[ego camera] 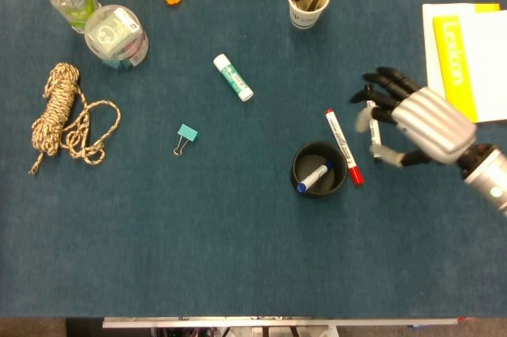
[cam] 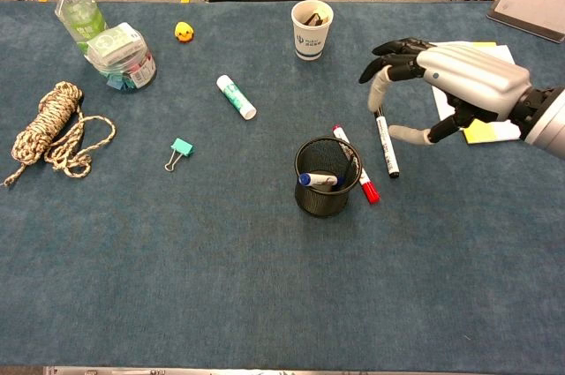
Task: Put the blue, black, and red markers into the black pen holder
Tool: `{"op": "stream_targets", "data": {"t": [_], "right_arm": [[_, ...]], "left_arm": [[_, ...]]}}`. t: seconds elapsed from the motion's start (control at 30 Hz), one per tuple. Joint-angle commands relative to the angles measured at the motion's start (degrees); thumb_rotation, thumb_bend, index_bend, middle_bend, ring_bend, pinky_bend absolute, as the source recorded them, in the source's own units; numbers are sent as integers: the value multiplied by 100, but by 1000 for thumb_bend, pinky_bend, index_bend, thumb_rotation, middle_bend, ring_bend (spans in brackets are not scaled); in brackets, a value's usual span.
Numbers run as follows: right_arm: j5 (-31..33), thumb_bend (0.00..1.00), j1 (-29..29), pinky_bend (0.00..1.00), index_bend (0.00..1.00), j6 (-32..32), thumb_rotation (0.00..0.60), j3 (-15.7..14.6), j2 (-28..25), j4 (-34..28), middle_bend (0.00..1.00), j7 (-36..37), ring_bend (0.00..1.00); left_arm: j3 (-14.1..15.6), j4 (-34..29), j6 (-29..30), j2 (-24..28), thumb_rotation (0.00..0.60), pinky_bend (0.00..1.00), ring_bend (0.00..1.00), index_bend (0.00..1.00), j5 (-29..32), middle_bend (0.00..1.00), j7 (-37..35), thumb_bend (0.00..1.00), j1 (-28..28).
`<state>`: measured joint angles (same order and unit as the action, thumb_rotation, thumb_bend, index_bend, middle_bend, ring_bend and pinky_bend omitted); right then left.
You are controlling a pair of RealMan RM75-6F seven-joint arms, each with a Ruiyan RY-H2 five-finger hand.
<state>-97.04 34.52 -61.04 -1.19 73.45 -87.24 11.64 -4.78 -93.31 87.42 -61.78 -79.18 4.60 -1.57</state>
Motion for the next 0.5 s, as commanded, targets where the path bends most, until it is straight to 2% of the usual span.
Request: {"op": "stream_targets", "data": {"t": [0.03, 0.17, 0.5], "right_arm": [[-250, 279, 111, 0, 467, 256, 600, -209, -20, 500, 263, -540, 66], [-609, 273, 172, 0, 469, 271, 600, -409, 160, 938, 263, -931, 66], [-986, 250, 269, 0, 469, 302, 600, -705, 742, 1720, 263, -1188, 66]], "left_arm": [[9, -4, -9, -15, 600, 128, 281, 265, -23, 310, 4, 470, -9], [15, -25, 6, -6, 600, 128, 281, 265, -44, 310, 29, 469, -4], [28, -60, 9, 46, 600, 128, 281, 265, -4, 310, 23, 469, 37]]}}
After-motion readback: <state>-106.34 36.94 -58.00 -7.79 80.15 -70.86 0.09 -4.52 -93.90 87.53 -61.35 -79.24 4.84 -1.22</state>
